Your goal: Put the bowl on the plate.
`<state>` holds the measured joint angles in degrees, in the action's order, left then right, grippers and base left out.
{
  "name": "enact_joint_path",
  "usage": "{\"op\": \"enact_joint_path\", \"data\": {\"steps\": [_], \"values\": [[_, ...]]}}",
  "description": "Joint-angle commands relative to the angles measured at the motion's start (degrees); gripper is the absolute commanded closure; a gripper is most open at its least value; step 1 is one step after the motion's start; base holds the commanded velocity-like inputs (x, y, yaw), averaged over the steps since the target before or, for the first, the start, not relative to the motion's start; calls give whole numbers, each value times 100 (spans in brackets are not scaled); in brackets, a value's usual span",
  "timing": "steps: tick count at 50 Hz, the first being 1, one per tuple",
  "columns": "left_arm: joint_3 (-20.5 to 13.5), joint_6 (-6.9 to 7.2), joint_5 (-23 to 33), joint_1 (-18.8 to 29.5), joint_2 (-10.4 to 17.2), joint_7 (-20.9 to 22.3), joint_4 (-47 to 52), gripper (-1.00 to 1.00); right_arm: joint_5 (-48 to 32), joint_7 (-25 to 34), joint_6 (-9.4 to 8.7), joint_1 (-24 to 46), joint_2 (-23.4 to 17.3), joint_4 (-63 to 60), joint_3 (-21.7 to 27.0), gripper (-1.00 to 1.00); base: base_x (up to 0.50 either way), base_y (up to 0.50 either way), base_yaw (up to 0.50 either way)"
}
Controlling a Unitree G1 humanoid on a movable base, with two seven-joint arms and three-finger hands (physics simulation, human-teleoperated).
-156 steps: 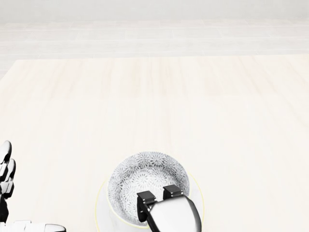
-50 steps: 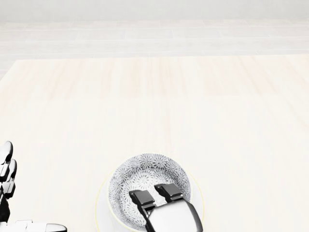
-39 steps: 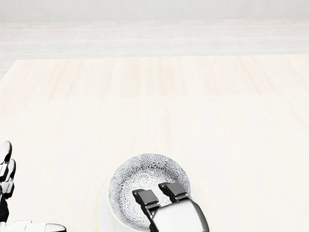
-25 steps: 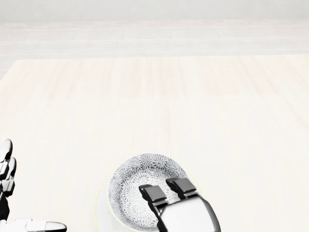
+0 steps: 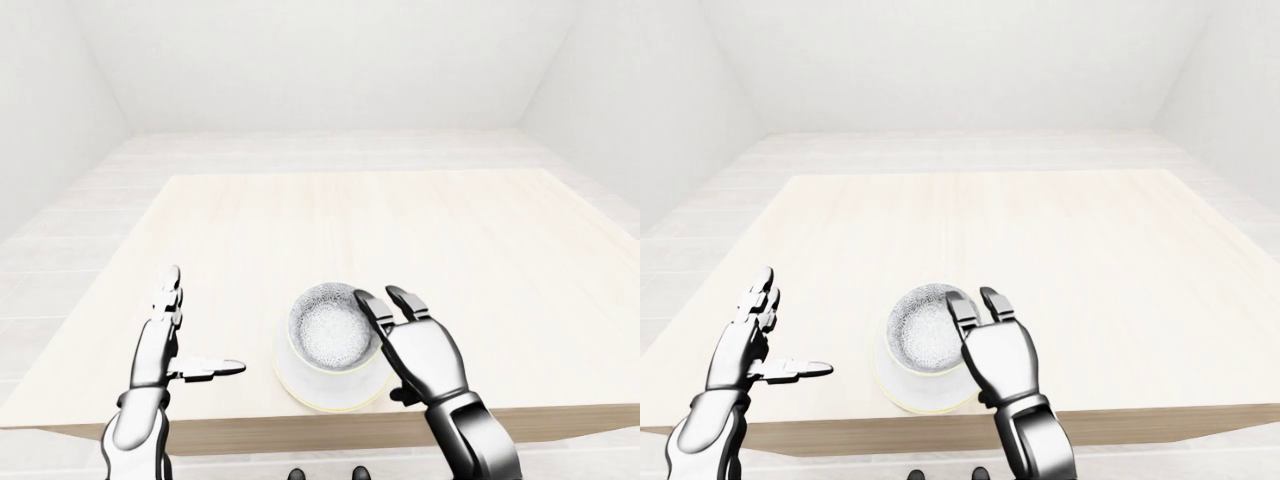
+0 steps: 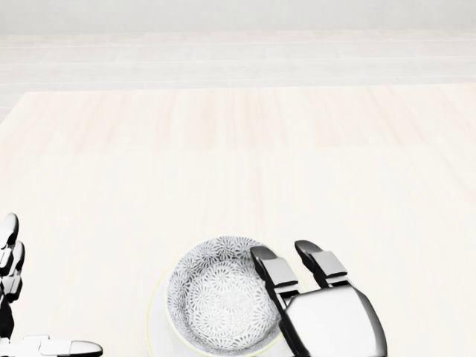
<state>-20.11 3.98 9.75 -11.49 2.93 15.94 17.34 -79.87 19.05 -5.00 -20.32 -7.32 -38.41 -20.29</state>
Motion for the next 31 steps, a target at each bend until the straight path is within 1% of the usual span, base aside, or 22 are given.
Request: {"op": "enact_joint_path", "data": {"steps": [1,3,4,5,8,12,14,15,18,20,23,24,27,31], "values": [[-35,-53,-13,-46,-13,7,-13,-100,118,181,0,-54,77,-293,485,-69,0,0,0],[-45,-44,-21,-45,-18,10,-4,-100,183,228,0,-67,95,-367,640,-69,0,0,0],[-46,-58,-8,-42,-12,6,-20,-100,511,105,0,-89,199,-425,847,-69,0,0,0],[-47,-60,-7,-41,-13,7,-22,-100,524,105,0,-94,213,-417,875,-69,0,0,0],[-63,-62,-20,-32,-11,10,-29,-100,1015,-94,0,-174,305,-375,1188,-70,0,0,0],[-79,-70,-37,-42,-11,23,-25,-100,1579,-308,0,-301,326,-323,1689,-82,0,0,0],[-90,-87,-37,-53,-10,26,-37,-100,1701,-348,0,-334,312,-284,1903,-86,0,0,0],[-91,-88,-37,-53,-11,27,-38,-100,1700,-345,0,-335,321,-281,1913,-86,0,0,0],[-108,-98,-41,-65,-15,30,-38,-100,1952,-418,0,-337,394,-182,2207,-100,0,0,0],[-113,-114,-18,-61,-11,21,-51,-100,2153,-416,0,-295,466,-146,2414,-100,0,0,0],[-131,-86,-41,-55,-11,35,-30,-100,2401,-456,0,-239,520,-14,2702,-100,0,0,0],[-132,-86,-40,-55,-11,36,-30,-100,2400,-452,0,-237,528,-9,2712,-100,0,0,0],[-145,-75,-44,-38,-7,36,-31,-100,2683,-591,0,-198,604,226,2991,-100,0,0,0],[-183,-67,-71,-54,2,60,7,-100,2959,-589,90,-130,697,323,3300,-100,0,0,0]]}}
